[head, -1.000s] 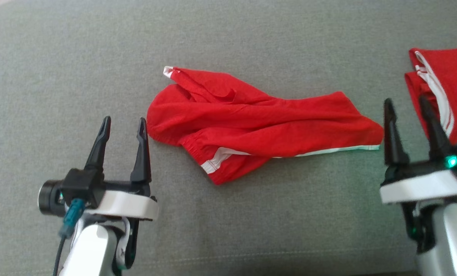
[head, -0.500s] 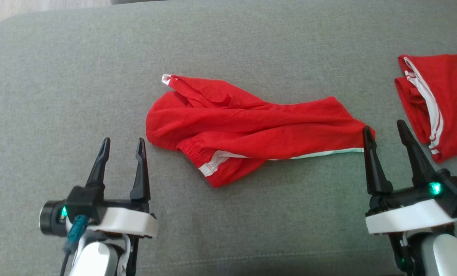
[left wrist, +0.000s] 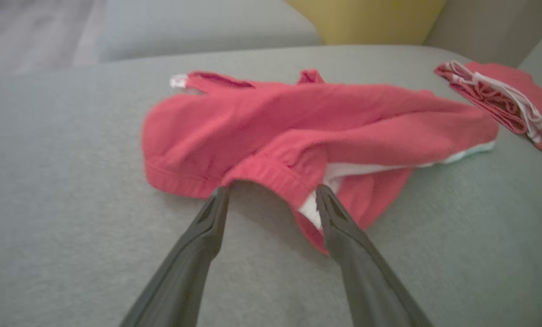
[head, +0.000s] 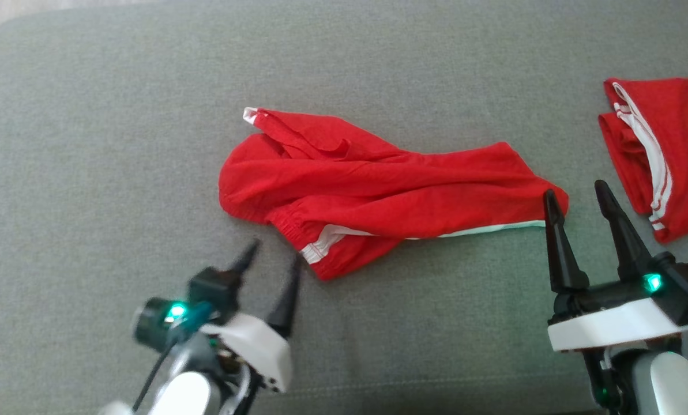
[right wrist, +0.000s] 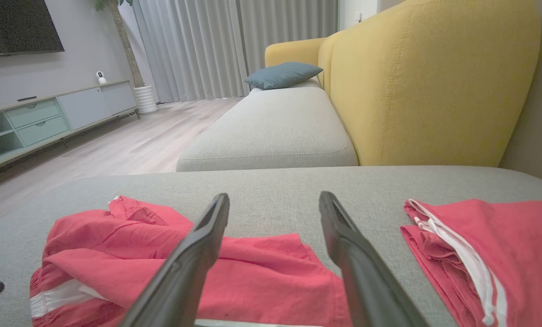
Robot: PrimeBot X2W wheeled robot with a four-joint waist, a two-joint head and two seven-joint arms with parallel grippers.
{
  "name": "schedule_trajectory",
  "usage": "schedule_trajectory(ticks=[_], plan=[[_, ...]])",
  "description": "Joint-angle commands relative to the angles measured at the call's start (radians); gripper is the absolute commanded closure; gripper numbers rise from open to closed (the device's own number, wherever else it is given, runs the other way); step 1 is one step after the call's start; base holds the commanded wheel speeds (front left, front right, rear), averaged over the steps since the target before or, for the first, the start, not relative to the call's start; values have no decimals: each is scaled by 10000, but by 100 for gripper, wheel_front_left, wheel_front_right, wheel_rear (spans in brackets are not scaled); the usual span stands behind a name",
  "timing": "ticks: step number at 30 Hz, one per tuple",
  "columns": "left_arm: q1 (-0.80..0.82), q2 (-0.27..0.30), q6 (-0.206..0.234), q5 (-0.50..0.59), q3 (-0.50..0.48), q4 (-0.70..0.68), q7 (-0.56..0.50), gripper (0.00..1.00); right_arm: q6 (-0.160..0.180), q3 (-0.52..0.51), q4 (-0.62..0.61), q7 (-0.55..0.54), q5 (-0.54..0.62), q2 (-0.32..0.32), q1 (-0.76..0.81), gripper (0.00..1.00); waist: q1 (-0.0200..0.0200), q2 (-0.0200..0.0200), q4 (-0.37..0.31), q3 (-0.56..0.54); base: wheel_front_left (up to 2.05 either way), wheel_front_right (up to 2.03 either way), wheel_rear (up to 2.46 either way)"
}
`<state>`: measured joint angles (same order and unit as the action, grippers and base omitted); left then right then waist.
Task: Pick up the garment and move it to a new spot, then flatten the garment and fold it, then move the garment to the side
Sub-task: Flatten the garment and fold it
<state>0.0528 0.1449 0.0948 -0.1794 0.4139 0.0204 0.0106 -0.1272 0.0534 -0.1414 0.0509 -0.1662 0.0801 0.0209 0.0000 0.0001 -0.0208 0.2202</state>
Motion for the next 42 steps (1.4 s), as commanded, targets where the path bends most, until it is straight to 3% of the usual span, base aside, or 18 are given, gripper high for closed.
schedule_trajectory(ticks=[1, 2, 6, 16, 17, 18, 19, 30, 41, 42], plan=[[522, -25, -120, -141, -149, -364, -375, 0, -35, 194, -304, -31, -26, 54, -127, 0, 0, -1, -31, 42, 0, 0, 0], [623, -99, -293, -286, 91, -338, -1031, 0, -35, 208, -280, -51, -44, 33, -165, 0, 0, -1, -92, 109, 0, 0, 0], [727, -181, -358, -603, 151, -196, -1794, 0, -35, 234, -223, -31, -111, -20, -254, 0, 0, -1, -280, 274, 0, 0, 0], [1045, -312, -436, -1140, -30, 114, -1875, 0, -35, 171, -49, 133, -207, -95, -402, 0, 0, -1, -516, 634, 0, 0, 0], [1085, -319, -468, -1182, -47, 126, -1794, 17, -35, 171, -36, 137, -208, -99, -413, 0, 0, -1, -521, 656, 0, 0, 0], [1118, -313, -483, -1190, -54, 152, -1739, 69, -35, 168, -18, 127, -213, -104, -419, 0, 0, -1, -523, 673, 0, 0, 0], [1137, -313, -501, -1214, -58, 176, -1697, 100, -35, 162, 0, 115, -222, -108, -422, 0, 0, -1, -525, 686, 0, 0, 0], [1291, -242, -522, -1248, -33, 208, -1466, 100, -35, -660, 1550, -992, -361, 528, -647, 0, 0, -1, -443, 888, 0, 0, 0], [1692, -185, -568, -1169, 58, 224, -1271, 100, -35, 41, 3399, -1978, -973, 1069, -1934, 0, 0, -1, -173, 1407, 0, 0, 0], [1710, -183, -563, -1163, 62, 232, -1237, 100, -35, 112, 3501, -2047, -1065, 1095, -1994, 24, 0, -1, -149, 1422, 0, 0, 0]])
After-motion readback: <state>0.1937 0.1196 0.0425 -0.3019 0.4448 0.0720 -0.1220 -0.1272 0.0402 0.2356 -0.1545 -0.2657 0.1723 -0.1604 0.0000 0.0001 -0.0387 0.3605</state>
